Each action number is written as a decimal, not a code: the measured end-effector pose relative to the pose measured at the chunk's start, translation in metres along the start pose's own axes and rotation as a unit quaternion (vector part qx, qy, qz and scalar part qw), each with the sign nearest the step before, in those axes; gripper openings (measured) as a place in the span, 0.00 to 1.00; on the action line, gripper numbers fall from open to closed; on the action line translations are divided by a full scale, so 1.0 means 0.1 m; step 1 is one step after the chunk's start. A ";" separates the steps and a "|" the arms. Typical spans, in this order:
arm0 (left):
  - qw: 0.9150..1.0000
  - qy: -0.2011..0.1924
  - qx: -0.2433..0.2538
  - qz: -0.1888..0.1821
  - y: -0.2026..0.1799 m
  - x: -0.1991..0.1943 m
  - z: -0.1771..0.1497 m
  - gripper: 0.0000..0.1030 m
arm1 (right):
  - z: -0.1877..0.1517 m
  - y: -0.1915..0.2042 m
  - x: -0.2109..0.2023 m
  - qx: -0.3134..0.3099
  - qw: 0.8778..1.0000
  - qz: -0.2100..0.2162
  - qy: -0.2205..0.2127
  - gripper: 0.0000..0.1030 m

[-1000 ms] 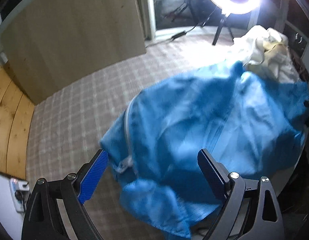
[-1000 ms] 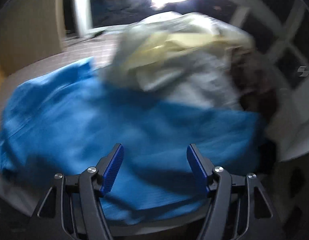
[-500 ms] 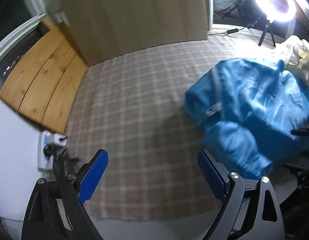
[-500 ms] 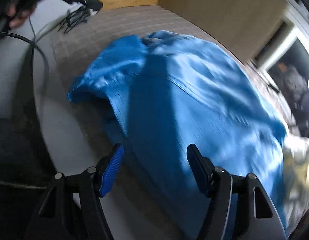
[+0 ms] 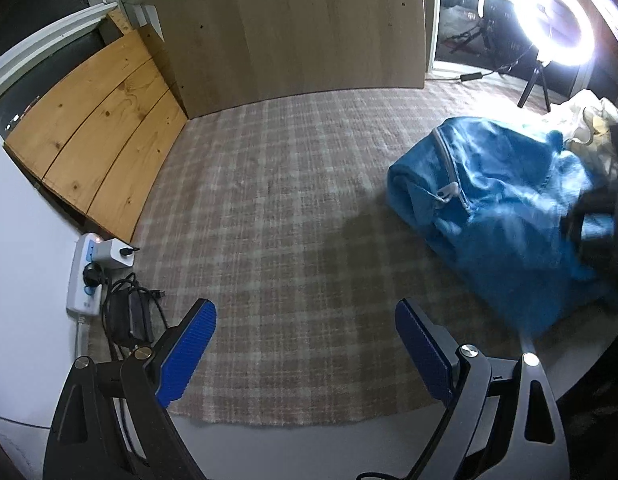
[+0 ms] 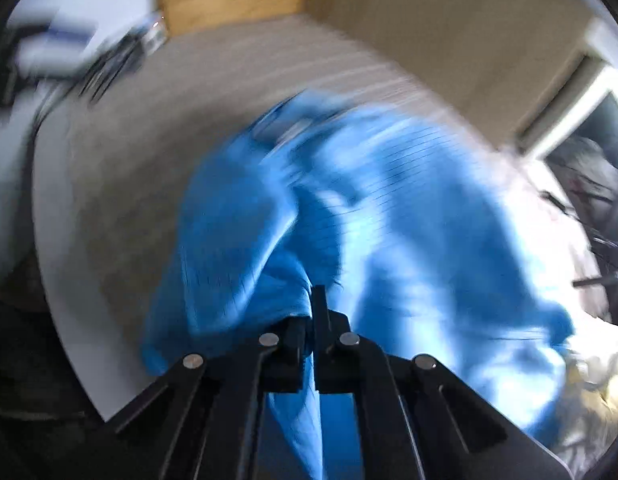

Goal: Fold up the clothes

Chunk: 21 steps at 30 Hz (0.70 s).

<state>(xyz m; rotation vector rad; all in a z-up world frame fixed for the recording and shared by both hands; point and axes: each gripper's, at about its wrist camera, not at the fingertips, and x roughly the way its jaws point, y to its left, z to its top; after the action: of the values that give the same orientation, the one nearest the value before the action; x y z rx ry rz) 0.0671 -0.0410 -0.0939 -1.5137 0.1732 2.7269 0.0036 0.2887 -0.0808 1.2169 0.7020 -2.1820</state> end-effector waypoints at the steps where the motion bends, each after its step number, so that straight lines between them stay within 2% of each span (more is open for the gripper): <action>1: 1.000 -0.003 -0.001 -0.009 -0.02 0.00 0.01 0.89 | 0.08 -0.19 -0.15 0.021 1.000 -0.007 -0.013 0.01; 7: 0.998 -0.020 0.006 -0.054 -0.37 0.01 0.16 0.89 | 0.49 -1.25 -1.17 0.086 0.987 -0.102 -0.086 0.01; 11: 0.996 -0.030 0.024 -0.081 -0.81 0.05 0.28 0.89 | 0.60 -1.80 -1.66 0.115 0.976 -0.149 -0.109 0.01; 15: 0.993 -0.035 0.050 -0.099 -1.38 0.09 0.37 0.90 | 0.59 -2.09 -1.71 0.123 0.976 -0.149 -0.100 0.01; 21: 0.988 -0.041 0.089 -0.118 -2.27 0.18 0.56 0.92 | 0.46 -2.31 -1.45 0.113 0.983 -0.118 -0.087 0.01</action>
<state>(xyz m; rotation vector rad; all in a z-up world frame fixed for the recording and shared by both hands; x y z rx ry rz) 0.0260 0.1902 -0.1004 -1.2850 0.2143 2.5065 -0.1137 0.4533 0.1072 1.0781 0.5619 -2.5871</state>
